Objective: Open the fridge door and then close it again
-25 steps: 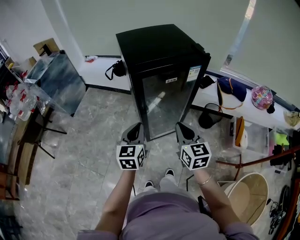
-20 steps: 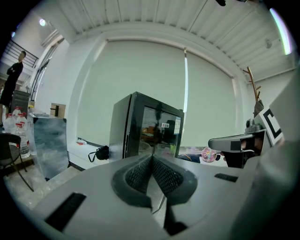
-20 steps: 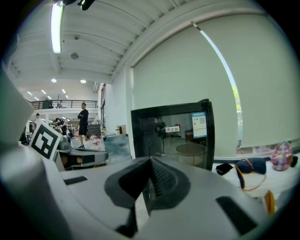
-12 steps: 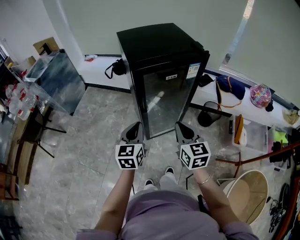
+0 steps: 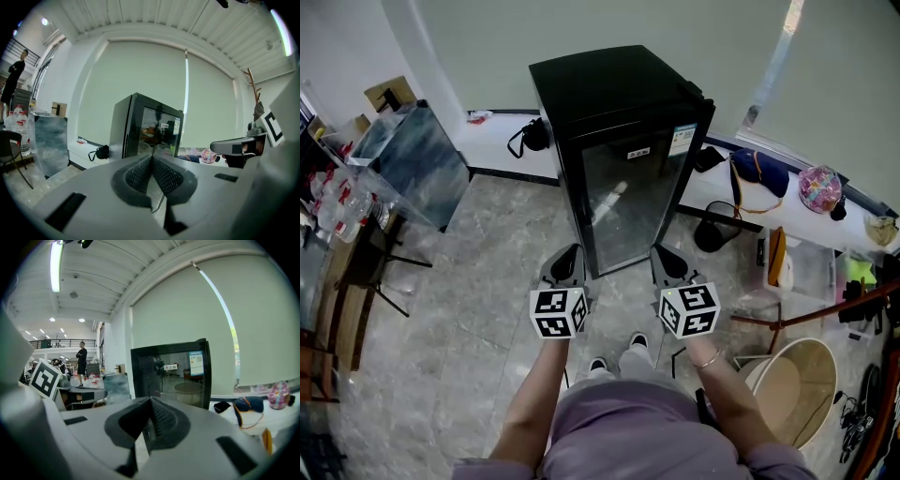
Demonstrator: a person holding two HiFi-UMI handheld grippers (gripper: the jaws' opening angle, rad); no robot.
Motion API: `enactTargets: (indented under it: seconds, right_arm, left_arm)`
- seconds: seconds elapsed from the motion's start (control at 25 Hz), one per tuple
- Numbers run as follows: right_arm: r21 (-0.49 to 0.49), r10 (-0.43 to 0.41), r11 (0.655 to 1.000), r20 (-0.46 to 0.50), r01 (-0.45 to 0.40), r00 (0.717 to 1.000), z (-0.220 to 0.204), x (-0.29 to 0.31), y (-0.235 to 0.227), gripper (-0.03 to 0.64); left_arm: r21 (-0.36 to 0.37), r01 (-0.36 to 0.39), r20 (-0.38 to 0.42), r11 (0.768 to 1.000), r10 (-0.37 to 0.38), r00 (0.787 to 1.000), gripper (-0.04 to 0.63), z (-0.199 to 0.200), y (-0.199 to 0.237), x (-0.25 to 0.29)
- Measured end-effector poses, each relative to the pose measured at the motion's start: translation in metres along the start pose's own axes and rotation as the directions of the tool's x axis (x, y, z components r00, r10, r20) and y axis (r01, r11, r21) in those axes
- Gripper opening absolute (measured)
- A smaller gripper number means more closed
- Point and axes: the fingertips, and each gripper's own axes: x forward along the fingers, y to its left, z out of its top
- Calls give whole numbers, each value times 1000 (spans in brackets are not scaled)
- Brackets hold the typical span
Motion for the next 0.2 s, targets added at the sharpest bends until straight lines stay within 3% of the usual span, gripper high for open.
enactTargets:
  seconds: [0.2]
  right_arm:
    - [-1,6,1000,-4,-6,1000,-2,-2,-3,3]
  left_arm:
    - [-2,-8,-5,1000,8,1000,3,-4,-3,0]
